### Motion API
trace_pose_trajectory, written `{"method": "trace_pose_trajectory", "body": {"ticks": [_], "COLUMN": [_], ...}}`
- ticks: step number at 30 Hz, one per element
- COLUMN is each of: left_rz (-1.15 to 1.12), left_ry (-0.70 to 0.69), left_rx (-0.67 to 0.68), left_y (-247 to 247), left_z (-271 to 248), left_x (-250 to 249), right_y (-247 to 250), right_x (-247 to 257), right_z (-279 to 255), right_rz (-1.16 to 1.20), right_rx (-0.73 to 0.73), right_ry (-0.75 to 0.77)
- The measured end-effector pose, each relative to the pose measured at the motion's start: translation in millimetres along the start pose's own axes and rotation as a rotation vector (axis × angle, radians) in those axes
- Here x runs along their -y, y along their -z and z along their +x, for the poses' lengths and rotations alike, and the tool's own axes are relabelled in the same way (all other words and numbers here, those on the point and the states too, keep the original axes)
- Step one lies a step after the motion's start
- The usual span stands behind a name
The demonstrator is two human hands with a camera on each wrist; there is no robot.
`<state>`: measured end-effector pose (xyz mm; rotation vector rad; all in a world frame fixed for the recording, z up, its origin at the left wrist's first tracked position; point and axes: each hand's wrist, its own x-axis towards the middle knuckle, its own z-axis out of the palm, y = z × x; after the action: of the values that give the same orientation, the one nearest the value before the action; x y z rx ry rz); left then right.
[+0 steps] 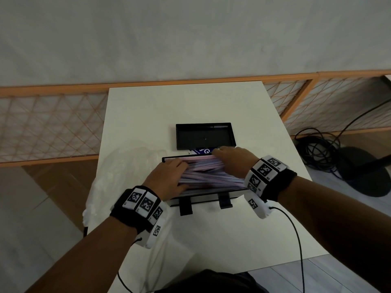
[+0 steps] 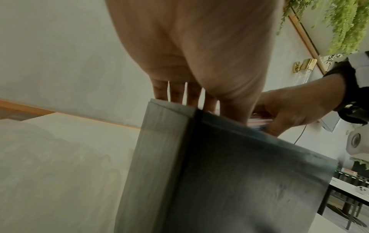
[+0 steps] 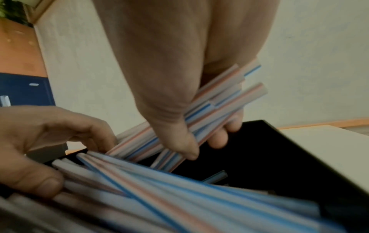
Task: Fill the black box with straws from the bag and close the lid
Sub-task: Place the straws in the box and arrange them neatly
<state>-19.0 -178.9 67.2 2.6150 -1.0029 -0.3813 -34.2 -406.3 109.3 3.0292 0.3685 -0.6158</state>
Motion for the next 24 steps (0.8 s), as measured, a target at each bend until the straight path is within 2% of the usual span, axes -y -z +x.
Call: {"method": "trace_pose_trajectory", "body": {"ticks": [4,6,10,15,24], "left_rz": [0.048,0.007,-0.034,-0.183,-0.269], "left_ry": [0.034,0.060,0.056,0.121,0.086], "left_rx": [-0.068,-0.117,-0.211,-0.336,-0.443], "left_y": [1,6,13,14,10], "left_z": [-3,-6,-13,-16,-10], "left_x": [0,-2,-3,-3,3], "right_y": [-5,-6,-3,8,28], "right_x": [-5,-8,-13,-22,-26], "right_z": [-2,-3,-6,-9,-21], "right_rz": [0.029,0.116,0.208,0.016,-0.128], "right_rx": [-0.064,-0.085,-0.048,-0.007,-0.118], "right_ry": [0.054,0.065,0.036,-0.005,-0.036]}}
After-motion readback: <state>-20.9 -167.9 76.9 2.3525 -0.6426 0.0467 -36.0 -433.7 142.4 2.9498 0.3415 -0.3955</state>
